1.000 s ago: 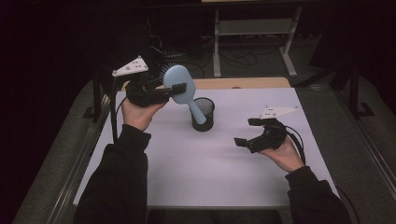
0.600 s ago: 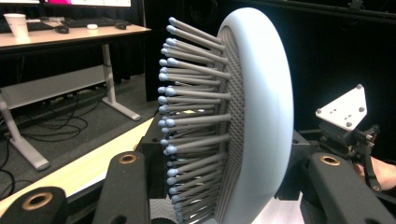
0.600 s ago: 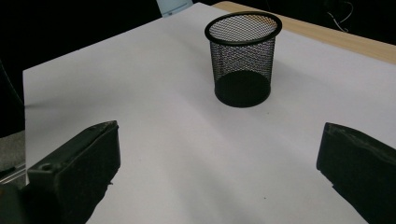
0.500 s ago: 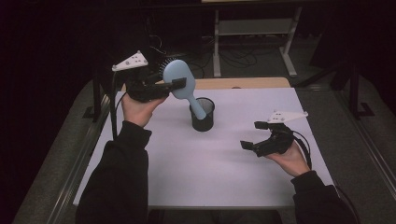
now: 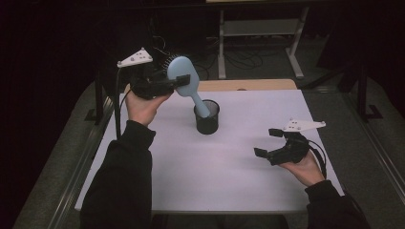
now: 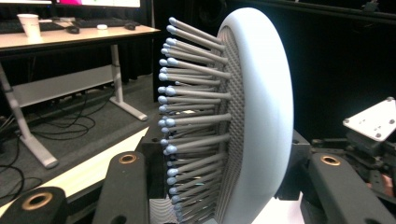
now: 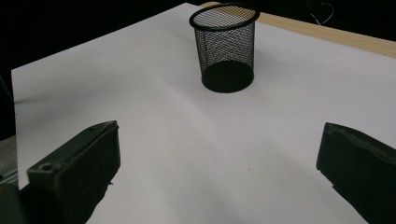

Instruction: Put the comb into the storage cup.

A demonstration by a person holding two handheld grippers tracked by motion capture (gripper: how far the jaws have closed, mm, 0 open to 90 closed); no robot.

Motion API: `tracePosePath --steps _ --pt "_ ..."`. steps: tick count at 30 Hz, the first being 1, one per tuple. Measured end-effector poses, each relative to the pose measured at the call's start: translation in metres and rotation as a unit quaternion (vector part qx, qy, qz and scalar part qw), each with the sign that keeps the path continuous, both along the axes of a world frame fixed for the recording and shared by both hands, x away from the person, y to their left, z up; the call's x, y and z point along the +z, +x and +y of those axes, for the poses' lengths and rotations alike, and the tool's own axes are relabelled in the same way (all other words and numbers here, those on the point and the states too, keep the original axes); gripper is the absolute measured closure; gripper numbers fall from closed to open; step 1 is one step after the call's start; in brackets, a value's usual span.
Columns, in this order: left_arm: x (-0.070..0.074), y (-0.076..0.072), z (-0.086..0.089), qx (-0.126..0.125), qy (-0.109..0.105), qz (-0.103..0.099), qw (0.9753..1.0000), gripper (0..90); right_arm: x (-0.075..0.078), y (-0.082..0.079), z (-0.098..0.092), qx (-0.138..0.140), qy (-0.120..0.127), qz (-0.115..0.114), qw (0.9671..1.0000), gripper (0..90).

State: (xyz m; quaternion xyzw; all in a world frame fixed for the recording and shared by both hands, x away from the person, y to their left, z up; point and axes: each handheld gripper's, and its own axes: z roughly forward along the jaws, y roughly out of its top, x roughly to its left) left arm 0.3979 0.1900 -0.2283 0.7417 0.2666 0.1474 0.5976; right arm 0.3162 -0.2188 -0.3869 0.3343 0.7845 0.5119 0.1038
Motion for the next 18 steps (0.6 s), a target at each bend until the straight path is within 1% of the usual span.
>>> tracePosePath --steps 5,11,15,18 --pt "-0.003 0.009 0.0 0.009 0.002 0.005 0.9999 51.2 -0.004 -0.005 -0.004 -0.003 -0.007 -0.003 1.0 0.0" --pt "-0.005 0.019 0.001 0.016 -0.005 0.008 0.9998 51.2 -0.007 -0.012 -0.011 -0.008 -0.004 -0.007 0.9999 0.0" --pt "-0.005 0.023 -0.003 0.017 0.006 0.005 0.9998 51.2 -0.011 -0.015 -0.016 -0.009 -0.004 -0.007 0.9999 0.0" --pt "-0.005 0.025 -0.005 0.018 0.01 0.003 0.9998 51.1 -0.014 -0.018 -0.019 -0.009 -0.003 -0.005 0.9999 0.0"
